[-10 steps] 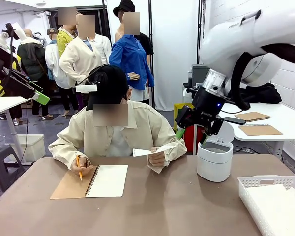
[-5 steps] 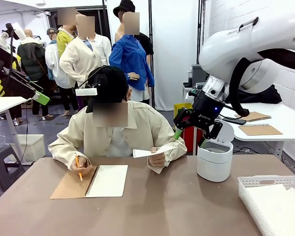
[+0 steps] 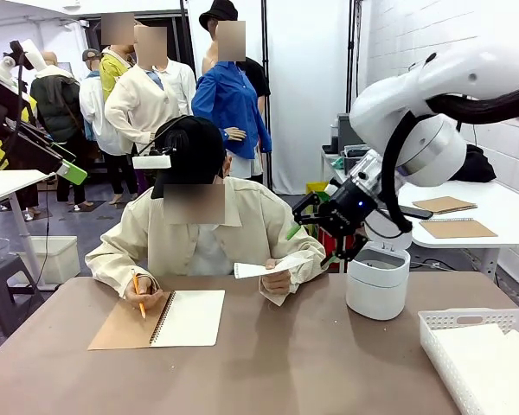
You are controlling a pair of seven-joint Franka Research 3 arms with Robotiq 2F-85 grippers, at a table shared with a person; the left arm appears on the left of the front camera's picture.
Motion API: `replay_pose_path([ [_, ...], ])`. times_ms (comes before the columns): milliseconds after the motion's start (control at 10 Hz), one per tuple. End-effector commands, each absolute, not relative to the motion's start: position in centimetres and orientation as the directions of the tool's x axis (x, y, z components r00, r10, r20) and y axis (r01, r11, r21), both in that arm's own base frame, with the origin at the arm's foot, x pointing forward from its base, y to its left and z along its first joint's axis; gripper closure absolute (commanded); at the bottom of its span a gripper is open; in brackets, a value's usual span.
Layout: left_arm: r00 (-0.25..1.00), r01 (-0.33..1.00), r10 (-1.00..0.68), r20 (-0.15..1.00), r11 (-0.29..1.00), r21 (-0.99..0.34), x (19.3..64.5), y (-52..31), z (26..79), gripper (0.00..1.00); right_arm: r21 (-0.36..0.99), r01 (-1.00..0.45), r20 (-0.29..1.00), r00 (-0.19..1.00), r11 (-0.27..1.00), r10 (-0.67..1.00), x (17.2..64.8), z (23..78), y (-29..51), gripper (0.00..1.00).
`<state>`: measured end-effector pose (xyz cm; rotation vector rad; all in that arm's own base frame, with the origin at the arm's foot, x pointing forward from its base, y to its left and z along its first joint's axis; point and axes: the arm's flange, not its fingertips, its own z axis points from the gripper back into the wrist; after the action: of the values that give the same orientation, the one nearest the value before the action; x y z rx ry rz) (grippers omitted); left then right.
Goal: Sort the paper based on its condition.
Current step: If a person hands you a paper, place it in the Organizing basket , and if it's crumpled, put it in the Trash can.
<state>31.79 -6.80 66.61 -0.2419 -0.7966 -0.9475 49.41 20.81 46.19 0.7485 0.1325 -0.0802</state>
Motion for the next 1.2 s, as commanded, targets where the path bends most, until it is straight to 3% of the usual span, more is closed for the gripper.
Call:
replay_pose_path([
  [0, 0.329, 0.801, -0.630, 0.704, 0.581, 0.145, 31.8, -6.7, 66.6, 0.00, 0.728, 0.240, -0.248, 0.965, 0.642, -0.079, 49.8, 44.8, 21.8, 0.00],
  [200, 0.329, 0.801, -0.630, 0.704, 0.581, 0.145, 31.8, -6.7, 66.6, 0.00, 0.725, 0.332, -0.347, 0.933, 0.603, -0.097, 50.1, 41.7, 22.5, 0.00],
  [600, 0.329, 0.801, -0.630, 0.704, 0.581, 0.145, 31.8, -6.7, 66.6, 0.00, 0.756, 0.366, -0.373, 0.922, 0.542, -0.102, 50.0, 40.4, 23.1, 0.00],
  [800, 0.329, 0.801, -0.630, 0.704, 0.581, 0.145, 31.8, -6.7, 66.6, 0.00, 0.729, 0.340, -0.362, 0.928, 0.594, -0.087, 49.9, 40.4, 22.9, 0.00],
  [1100, 0.329, 0.801, -0.630, 0.704, 0.581, 0.145, 31.8, -6.7, 66.6, 0.00, 0.758, 0.384, -0.417, 0.907, 0.527, -0.060, 49.9, 40.7, 22.8, 0.57],
])
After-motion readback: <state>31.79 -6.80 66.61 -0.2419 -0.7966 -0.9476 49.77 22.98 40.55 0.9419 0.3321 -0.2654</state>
